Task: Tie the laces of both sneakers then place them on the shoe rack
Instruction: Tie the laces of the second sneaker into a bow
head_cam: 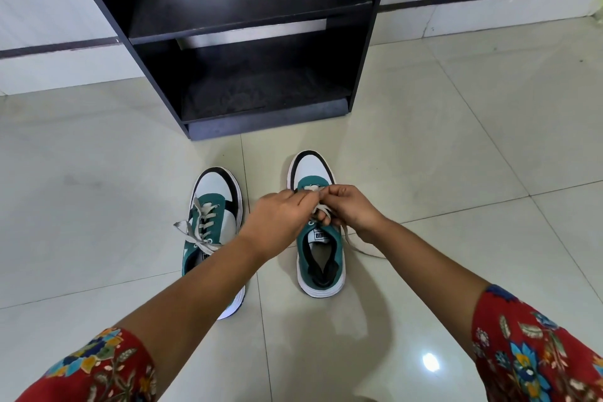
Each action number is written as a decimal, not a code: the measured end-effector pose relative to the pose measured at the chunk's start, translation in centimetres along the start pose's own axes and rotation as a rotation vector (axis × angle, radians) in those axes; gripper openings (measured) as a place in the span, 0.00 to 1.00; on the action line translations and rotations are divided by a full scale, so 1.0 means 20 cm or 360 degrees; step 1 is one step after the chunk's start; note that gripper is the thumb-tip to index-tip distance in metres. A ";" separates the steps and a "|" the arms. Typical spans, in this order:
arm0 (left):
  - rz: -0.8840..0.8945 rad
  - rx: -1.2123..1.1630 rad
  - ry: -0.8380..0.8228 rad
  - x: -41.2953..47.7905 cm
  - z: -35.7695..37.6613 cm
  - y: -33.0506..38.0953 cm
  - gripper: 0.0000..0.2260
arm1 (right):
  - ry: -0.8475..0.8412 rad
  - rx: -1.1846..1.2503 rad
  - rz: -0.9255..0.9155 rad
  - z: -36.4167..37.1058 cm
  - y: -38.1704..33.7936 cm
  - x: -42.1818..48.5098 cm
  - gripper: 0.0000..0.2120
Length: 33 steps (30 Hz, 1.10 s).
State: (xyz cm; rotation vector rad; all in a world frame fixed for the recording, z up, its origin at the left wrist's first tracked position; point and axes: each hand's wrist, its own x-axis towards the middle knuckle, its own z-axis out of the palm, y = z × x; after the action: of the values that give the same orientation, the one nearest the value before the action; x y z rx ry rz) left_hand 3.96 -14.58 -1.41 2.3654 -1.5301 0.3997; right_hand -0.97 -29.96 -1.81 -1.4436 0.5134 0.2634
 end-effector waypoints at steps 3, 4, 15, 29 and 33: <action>-0.0245 -0.0003 -0.0186 0.04 -0.05 0.03 0.13 | 0.0001 0.0219 -0.0029 -0.01 0.02 0.01 0.10; -0.0492 -0.0144 -0.0303 0.06 -0.07 0.05 0.09 | 0.0024 0.0217 -0.0043 -0.02 0.03 0.01 0.11; -0.2097 -0.2185 -0.0506 0.11 -0.07 -0.01 0.12 | 0.0696 -0.0490 -0.0457 -0.03 0.01 -0.20 0.13; -0.2341 -0.2389 -0.0313 0.02 -0.06 0.03 0.05 | 0.0061 0.0425 0.0058 -0.03 0.05 -0.22 0.12; -0.2657 -0.2767 -0.0187 -0.04 -0.05 -0.01 0.08 | 0.0171 0.1176 0.0220 -0.13 0.09 -0.21 0.10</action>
State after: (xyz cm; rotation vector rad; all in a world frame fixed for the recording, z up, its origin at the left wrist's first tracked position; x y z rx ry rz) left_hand 3.69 -13.53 -0.83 1.2248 0.5444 -0.9940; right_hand -5.95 -31.75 -1.42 -0.7061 0.7078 0.0849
